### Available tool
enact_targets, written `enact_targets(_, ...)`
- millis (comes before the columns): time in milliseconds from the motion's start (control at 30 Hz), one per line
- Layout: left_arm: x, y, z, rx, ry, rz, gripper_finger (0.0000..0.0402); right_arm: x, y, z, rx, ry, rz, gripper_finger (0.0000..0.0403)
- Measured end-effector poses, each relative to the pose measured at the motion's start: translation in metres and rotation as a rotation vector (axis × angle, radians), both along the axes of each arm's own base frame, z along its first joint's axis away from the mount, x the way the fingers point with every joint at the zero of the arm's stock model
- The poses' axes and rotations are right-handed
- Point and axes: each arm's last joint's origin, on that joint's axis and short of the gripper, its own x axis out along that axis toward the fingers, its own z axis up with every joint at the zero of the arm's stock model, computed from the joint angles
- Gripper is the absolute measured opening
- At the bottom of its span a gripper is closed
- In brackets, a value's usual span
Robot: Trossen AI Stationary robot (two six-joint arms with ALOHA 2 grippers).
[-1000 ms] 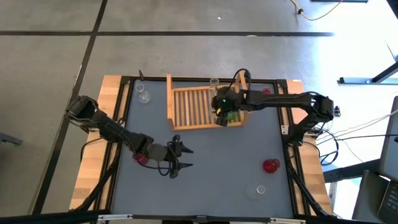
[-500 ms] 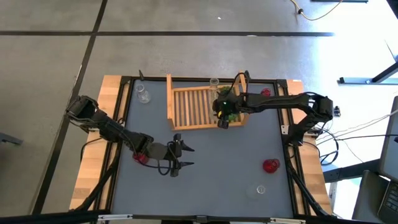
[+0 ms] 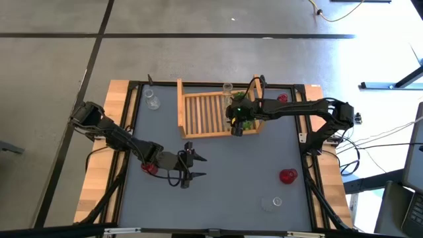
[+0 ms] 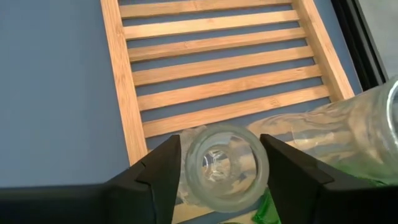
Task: Sort vases onto shelf
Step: Put the transparent vase on the shelf aligned with the other transparent vase, then put the transparent vase on the shelf
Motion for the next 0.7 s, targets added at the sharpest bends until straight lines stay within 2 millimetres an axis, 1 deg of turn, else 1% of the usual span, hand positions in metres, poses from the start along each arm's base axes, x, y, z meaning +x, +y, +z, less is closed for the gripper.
enact_targets(67,0.000,0.000,0.000,-0.007,-0.003,0.002,0.0259,0.000,0.000,0.000,-0.002,-0.001,0.003,0.0212)
enact_targets(133,0.001,0.000,0.002,-0.013,-0.021,0.002,0.0259,0.000,0.000,0.005,0.000,0.016,0.007,0.0219)
enact_targets(200,0.001,0.000,0.004,-0.021,-0.037,0.003,0.0259,0.000,0.001,0.019,0.003,0.027,0.007,0.0222)
enact_targets(333,0.002,0.001,0.005,-0.026,-0.049,0.005,0.0259,-0.003,0.008,0.056,0.008,-0.015,0.038,0.0221)
enact_targets(533,0.000,0.003,0.010,-0.025,-0.059,0.004,0.0259,-0.019,0.030,0.094,-0.024,-0.131,0.100,0.0221)
enact_targets(700,-0.006,0.010,0.024,-0.027,-0.055,0.021,0.0259,-0.031,0.054,0.113,-0.046,-0.196,0.187,0.0221)
